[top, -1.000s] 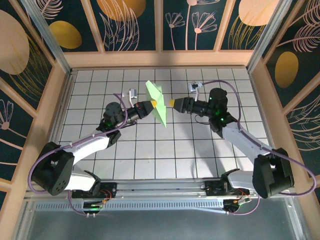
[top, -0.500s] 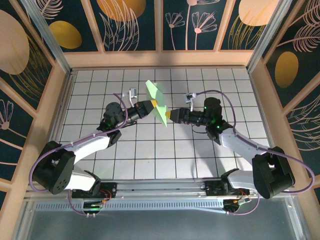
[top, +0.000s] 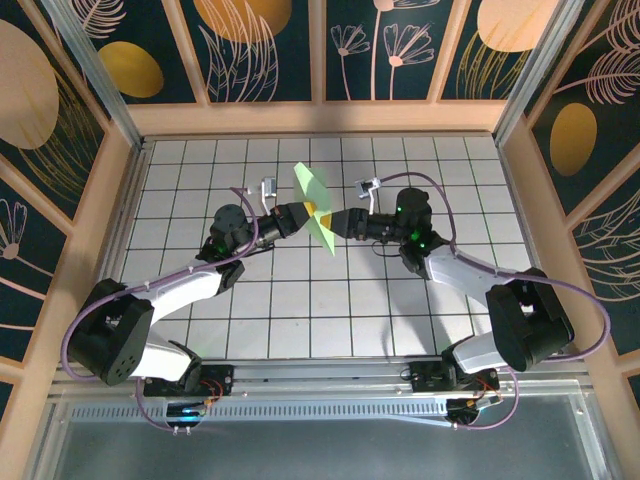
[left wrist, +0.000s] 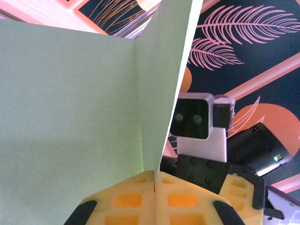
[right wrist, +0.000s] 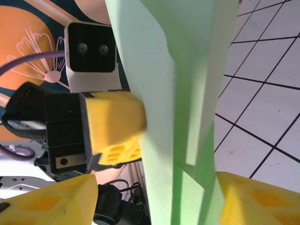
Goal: Fold a paper plane with a square sheet of paper (fold left side to right side)
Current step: Turn over the paper at the center of the table.
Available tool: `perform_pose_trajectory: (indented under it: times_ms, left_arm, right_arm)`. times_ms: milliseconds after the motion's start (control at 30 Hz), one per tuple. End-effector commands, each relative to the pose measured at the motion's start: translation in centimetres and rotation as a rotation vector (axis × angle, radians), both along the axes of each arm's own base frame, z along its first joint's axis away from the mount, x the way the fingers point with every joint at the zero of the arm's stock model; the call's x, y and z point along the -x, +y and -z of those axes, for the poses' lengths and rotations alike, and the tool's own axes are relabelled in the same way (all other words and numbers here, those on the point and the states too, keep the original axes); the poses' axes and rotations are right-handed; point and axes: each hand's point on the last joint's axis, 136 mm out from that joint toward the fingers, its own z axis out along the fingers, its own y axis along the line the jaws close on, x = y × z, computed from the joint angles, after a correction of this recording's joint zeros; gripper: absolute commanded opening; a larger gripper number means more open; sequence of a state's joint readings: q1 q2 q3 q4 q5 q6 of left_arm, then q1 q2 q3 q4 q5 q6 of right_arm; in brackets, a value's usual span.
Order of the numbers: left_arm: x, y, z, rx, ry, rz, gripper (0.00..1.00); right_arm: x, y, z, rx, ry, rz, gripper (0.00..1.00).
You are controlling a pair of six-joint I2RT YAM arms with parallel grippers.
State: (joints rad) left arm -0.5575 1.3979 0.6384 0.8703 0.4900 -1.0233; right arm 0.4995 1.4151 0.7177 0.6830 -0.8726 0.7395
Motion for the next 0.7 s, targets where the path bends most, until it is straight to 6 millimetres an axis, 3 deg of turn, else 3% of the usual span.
perform_pose_trajectory:
  times_ms: [0, 167, 433, 667]
  left_arm:
    - [0.0, -0.4, -1.5, 0.021, -0.04, 0.013, 0.01]
    - [-0.1, -0.4, -1.1, 0.011, -0.036, 0.008, 0.04]
    - [-0.3, 0.2, -0.1, -0.058, -0.035, -0.03, 0.23]
    - [-0.9, 2.6, 1.1, -0.194, -0.041, -0.168, 0.38]
  right_arm:
    - [-0.3, 0.5, -1.5, -0.02, -0.052, -0.012, 0.62]
    - [-0.7, 0.4, -1.3, 0.009, -0.055, 0.014, 0.51]
    - [-1.4, -0.2, -1.0, 0.07, -0.067, 0.073, 0.17]
    - [-2.5, -1.2, 0.0, 0.221, -0.089, 0.171, 0.03]
